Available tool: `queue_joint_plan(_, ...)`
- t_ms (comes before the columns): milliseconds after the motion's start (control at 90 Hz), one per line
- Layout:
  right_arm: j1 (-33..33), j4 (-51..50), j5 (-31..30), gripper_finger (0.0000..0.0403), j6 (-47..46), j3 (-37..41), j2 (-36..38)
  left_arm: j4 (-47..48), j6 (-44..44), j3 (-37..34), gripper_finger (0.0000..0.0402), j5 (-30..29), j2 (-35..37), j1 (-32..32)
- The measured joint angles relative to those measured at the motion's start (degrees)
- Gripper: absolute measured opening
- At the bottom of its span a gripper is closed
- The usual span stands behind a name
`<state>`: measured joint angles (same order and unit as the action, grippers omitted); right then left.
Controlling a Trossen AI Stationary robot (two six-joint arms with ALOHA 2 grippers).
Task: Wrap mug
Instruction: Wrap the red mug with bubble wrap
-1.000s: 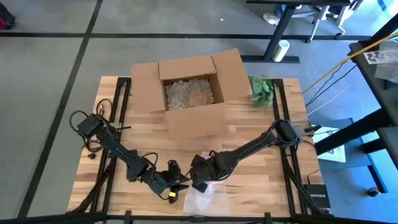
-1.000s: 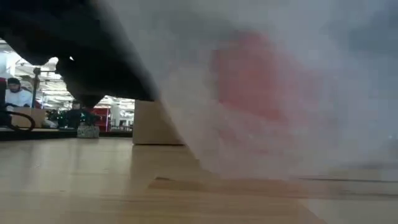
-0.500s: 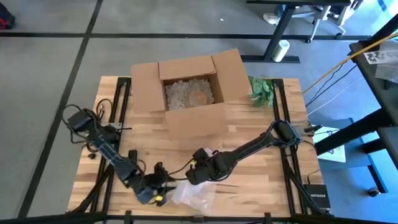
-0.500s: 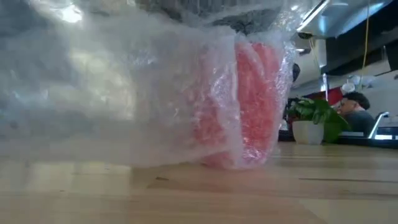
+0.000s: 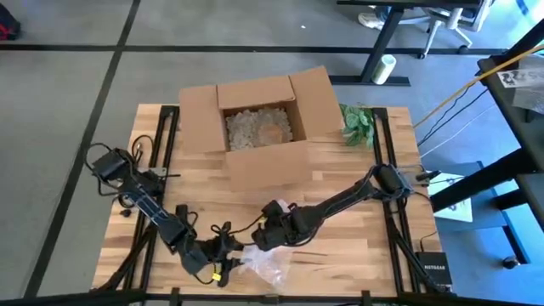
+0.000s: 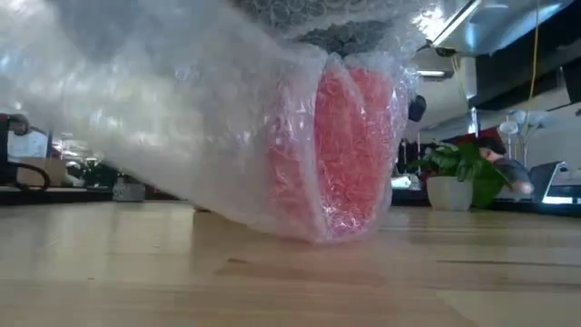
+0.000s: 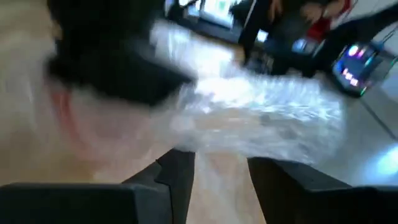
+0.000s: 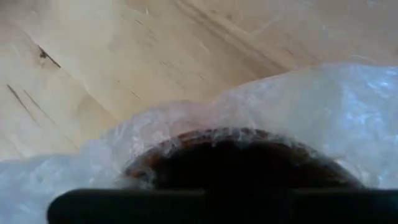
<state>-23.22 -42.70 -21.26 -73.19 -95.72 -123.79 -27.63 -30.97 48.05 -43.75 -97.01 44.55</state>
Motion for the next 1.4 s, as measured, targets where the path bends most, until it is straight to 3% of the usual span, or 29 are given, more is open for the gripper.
queue_joint_plan(667, -1.08, -3.89, 3.09, 0.0000, 3.51, 0.00, 10.91, 3.12, -0.69, 0.02, 0.0129, 0.03, 0.00, -2.02)
queue_joint_plan(789, -2.77, -4.42, -0.27, 0.0000, 4.20, -0.02, 13.31, 3.07, -0.24, 0.02, 0.0129, 0.03, 0.00, -3.90)
queue_joint_plan(1078, -8.31, -3.10, -15.45, 0.0000, 9.50, -3.06, 16.28, 2.97, -0.15, 0.02, 0.0129, 0.06, 0.00, -8.04)
queue_joint_plan(1211, -8.31, -0.51, -9.68, 0.0000, 12.07, -3.29, 15.48, 2.97, -0.37, 0.02, 0.0129, 0.62, 0.00, -8.74)
queue_joint_plan(1400, -5.93, -5.98, -3.89, 0.0000, 9.12, -3.23, 11.77, 2.99, -0.52, 0.02, 0.0129, 0.95, 0.00, -8.66)
